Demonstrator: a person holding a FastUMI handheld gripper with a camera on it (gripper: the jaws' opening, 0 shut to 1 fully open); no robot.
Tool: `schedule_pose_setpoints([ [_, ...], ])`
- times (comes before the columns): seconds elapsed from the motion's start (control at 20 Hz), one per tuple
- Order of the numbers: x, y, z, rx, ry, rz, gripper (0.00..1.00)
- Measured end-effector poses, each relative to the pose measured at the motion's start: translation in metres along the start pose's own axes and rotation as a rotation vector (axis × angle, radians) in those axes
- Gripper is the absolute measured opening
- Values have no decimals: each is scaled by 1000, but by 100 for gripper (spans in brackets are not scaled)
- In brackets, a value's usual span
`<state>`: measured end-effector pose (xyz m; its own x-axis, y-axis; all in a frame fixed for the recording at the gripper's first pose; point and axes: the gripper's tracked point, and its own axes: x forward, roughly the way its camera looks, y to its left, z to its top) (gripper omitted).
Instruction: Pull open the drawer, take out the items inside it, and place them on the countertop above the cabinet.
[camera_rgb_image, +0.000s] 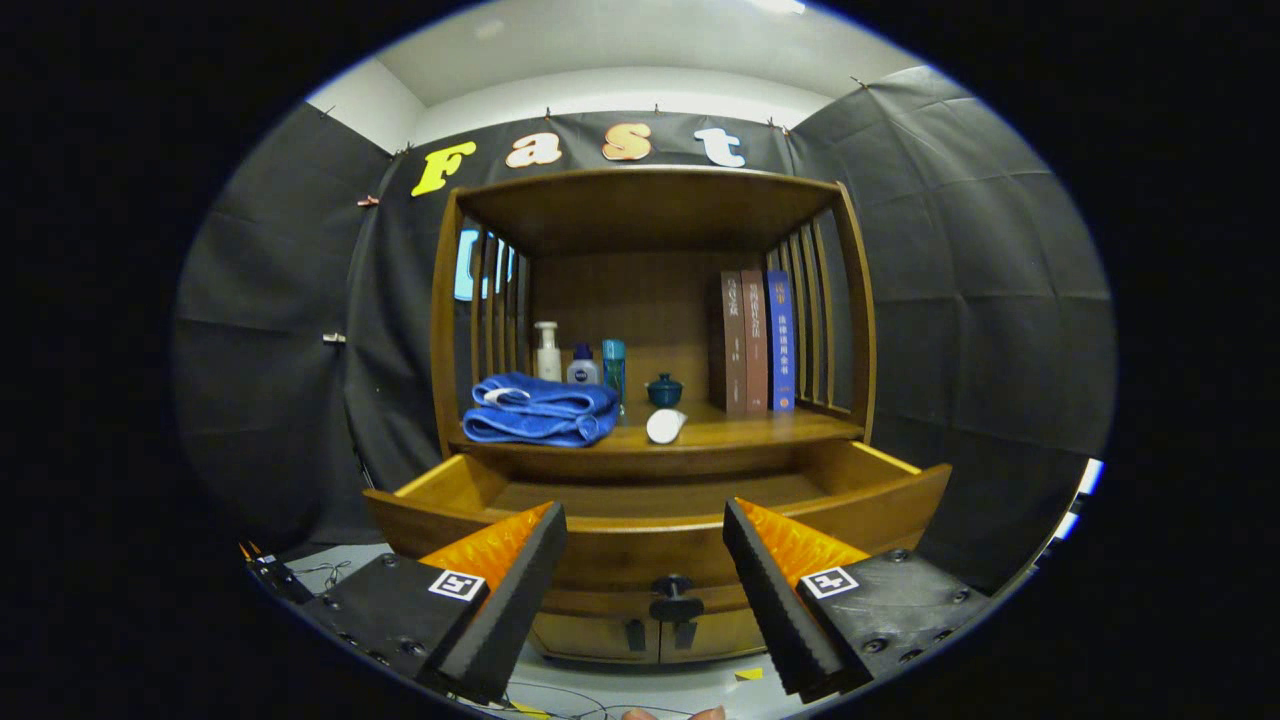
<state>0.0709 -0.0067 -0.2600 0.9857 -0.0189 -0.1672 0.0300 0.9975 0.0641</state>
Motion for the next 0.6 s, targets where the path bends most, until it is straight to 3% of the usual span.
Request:
schedule_pose_setpoints([
  [0.35,16,-4,-62,-25,101,5,99],
  [0.6,36,-12,-79,-25,131,-5,99],
])
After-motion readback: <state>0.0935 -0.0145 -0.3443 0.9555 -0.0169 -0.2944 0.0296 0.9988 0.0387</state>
